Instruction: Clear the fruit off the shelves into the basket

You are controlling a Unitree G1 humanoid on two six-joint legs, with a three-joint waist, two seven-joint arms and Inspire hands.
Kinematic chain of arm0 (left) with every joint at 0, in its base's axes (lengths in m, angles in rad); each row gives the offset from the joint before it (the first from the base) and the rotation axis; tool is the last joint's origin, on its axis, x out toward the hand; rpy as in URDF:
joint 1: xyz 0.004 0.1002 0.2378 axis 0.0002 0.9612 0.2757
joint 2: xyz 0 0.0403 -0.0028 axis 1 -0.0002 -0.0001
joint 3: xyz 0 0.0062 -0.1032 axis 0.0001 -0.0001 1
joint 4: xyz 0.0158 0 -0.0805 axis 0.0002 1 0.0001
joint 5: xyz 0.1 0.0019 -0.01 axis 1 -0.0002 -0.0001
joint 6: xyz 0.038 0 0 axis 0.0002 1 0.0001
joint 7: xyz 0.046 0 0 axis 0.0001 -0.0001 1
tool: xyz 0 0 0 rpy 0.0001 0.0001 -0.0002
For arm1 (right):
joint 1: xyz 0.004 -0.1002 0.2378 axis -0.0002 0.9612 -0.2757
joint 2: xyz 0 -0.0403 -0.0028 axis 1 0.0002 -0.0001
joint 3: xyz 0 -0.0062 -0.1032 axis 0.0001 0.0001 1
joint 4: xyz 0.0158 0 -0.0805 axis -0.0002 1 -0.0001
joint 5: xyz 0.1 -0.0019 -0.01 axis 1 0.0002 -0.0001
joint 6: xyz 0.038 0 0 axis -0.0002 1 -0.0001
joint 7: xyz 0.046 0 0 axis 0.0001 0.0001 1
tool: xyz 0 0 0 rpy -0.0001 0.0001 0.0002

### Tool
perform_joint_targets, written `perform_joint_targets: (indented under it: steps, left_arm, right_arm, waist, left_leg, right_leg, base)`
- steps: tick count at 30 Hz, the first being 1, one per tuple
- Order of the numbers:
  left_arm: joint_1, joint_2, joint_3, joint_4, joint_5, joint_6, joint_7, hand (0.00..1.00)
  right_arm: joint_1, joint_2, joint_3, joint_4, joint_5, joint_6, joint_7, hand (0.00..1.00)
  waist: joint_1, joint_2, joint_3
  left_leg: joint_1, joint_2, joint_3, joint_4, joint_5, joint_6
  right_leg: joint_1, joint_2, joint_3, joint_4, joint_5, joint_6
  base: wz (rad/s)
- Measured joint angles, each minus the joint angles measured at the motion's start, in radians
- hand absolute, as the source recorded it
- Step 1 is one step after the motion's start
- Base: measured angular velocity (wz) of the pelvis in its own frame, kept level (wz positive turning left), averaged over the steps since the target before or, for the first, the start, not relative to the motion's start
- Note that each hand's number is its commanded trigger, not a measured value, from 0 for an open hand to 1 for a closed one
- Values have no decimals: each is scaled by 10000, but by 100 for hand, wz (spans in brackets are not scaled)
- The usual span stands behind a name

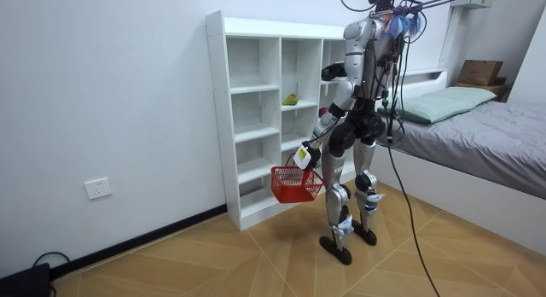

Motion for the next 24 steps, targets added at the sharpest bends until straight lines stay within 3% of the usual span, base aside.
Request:
perform_joint_targets:
  steps: [12, 21, 24]
  left_arm:
    - [-21, 8, -7, 0, -5, 1, -3, 100]
    - [-31, 29, -16, -3, -9, 3, -13, 100]
    - [-38, 94, -209, -5, -6, 70, -17, 100]
  right_arm:
    - [-80, -225, -251, -5, -707, 30, -65, 100]
    - [-67, -125, -122, -156, -695, 359, -66, 100]
    - [128, -25, -109, -697, -706, 660, -67, 100]
  waist:
    - [85, -1, 0]
    - [118, -13, 2]
    - [82, -4, -1]
  left_leg:
    - [11, 15, 2, -23, -2, -3]
    - [-8, 16, -18, -36, -2, -3]
    - [-22, 18, -1, -37, -4, -5]
  right_leg:
    - [8, 16, -5, -10, 0, 0]
    - [0, 14, -33, -9, 0, 0]
    - [-33, 12, -22, -9, 0, 1]
  base:
    - [0]
    - [0]
    - [0]
